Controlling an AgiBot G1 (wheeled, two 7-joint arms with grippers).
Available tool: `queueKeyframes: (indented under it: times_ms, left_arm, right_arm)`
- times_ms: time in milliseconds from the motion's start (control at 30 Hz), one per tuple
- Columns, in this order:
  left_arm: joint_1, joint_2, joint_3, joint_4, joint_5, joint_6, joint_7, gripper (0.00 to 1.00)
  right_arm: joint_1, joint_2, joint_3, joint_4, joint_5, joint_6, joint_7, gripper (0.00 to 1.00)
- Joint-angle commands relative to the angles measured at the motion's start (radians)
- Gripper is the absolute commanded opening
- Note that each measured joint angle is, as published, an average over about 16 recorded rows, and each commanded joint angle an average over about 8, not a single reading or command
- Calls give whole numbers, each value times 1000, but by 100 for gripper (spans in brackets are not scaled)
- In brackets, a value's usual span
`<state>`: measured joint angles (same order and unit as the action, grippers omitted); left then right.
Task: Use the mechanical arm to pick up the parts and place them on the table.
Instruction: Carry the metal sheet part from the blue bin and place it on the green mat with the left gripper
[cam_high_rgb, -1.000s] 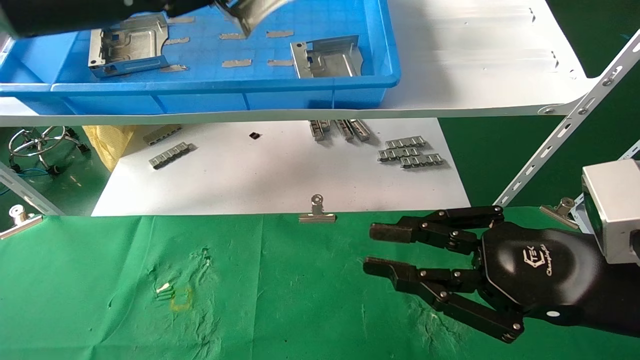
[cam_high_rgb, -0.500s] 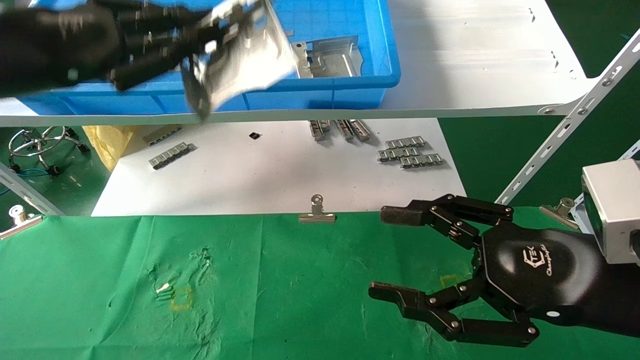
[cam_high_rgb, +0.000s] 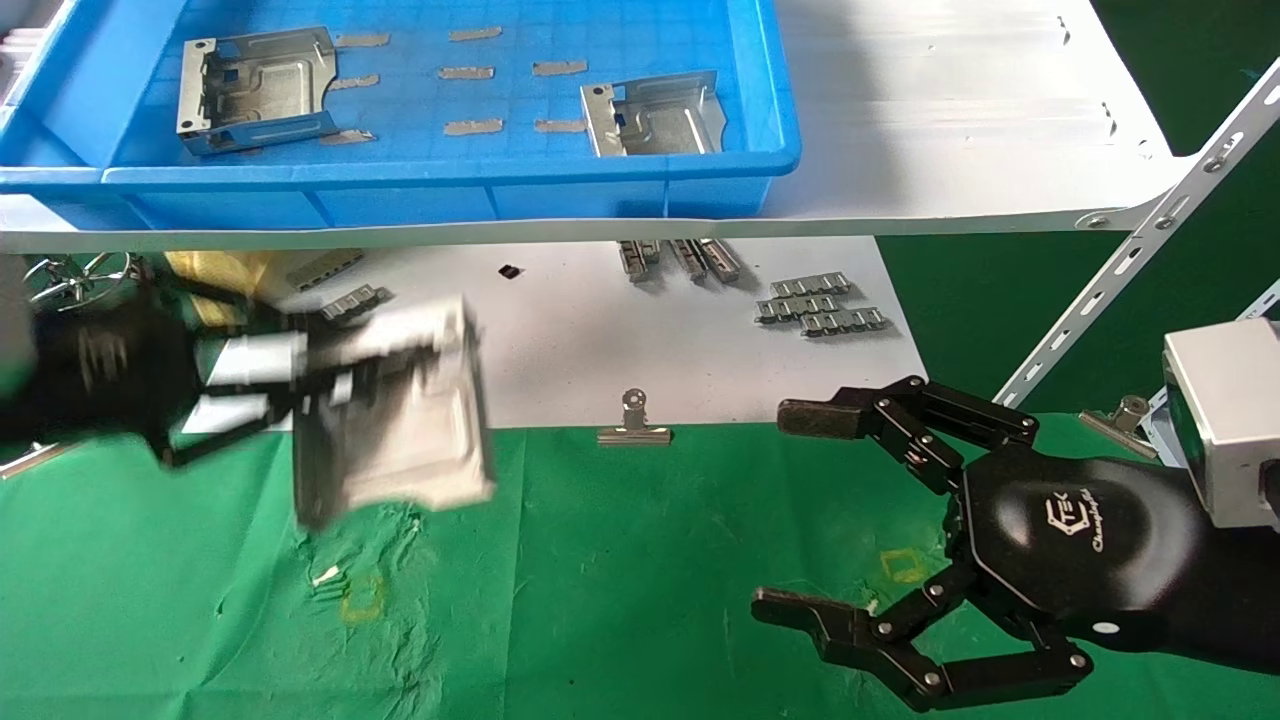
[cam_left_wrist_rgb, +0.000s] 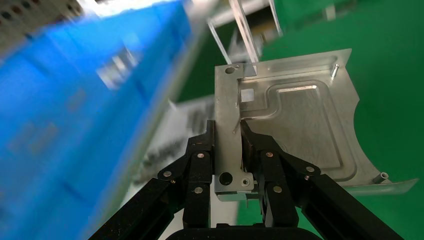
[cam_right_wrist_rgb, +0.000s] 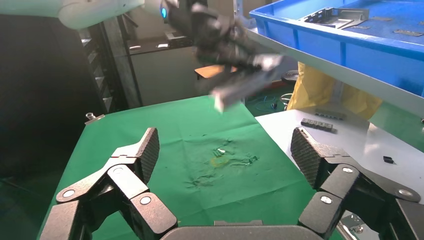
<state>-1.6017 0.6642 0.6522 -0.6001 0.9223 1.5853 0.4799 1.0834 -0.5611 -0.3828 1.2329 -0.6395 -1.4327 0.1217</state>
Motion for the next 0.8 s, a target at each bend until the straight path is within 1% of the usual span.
queueKeyframes:
  times_ms: [33,233,433,467,500,700,733,767,800]
  left_arm:
    - [27,-21,30,-2,10,-3,57,0]
    - [26,11,103,121,123,-34,210,0]
    - [8,57,135,268,186,-56,310,0]
    - [5,63,136,289,189,-53,322,4]
    - [2,68,138,308,192,-49,334,14]
    - [-14,89,154,379,209,-18,392,89]
    - [-16,91,158,386,213,-15,400,97]
    - [-18,93,162,393,216,-14,408,100]
    - [-20,95,165,400,219,-14,417,100]
  right_arm:
    - [0,0,0,0,0,0,0,100]
    - [0,0,0,0,0,0,0,100]
    - [0,0,0,0,0,0,0,100]
    - [0,0,0,0,0,0,0,100]
    - [0,0,0,0,0,0,0,100]
    - [0,0,0,0,0,0,0,100]
    - [0,0,0,0,0,0,0,100]
    - [0,0,0,0,0,0,0,100]
    - [0,0,0,0,0,0,0,100]
